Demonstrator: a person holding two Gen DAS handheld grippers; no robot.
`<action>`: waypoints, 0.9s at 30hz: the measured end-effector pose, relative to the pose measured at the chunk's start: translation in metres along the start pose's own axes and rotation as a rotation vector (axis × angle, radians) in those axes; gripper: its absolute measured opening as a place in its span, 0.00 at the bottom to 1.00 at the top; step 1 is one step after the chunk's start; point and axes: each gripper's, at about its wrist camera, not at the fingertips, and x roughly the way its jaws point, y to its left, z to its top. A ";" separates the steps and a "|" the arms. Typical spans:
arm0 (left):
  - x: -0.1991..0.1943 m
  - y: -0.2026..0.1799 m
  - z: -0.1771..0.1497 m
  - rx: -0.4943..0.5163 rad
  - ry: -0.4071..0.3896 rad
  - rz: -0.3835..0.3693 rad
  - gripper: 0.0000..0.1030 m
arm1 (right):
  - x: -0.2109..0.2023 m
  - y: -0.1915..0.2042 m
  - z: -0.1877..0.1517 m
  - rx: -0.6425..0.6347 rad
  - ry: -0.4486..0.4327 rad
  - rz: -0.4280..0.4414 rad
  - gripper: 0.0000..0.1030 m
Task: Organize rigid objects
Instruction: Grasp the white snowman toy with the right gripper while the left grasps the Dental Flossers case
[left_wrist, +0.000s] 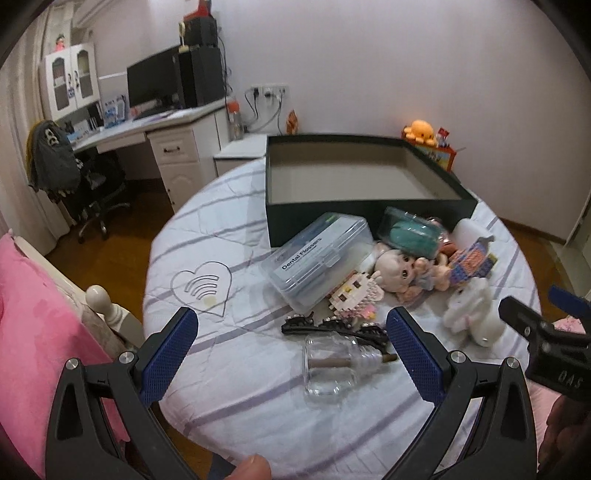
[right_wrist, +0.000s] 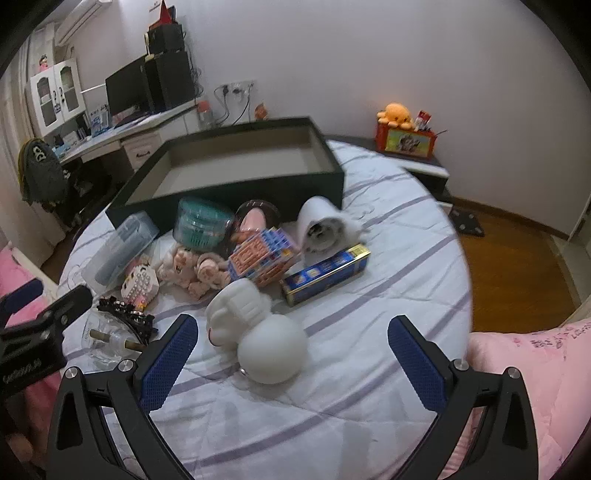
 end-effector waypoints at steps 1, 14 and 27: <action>0.007 0.001 0.002 0.003 0.009 -0.003 1.00 | 0.004 0.001 0.000 -0.001 0.009 0.003 1.00; 0.068 0.015 0.033 0.020 0.069 -0.092 1.00 | 0.048 0.014 -0.001 -0.003 0.097 -0.021 0.99; 0.112 0.025 0.048 0.008 0.132 -0.304 0.92 | 0.054 0.019 0.004 -0.016 0.108 -0.044 0.71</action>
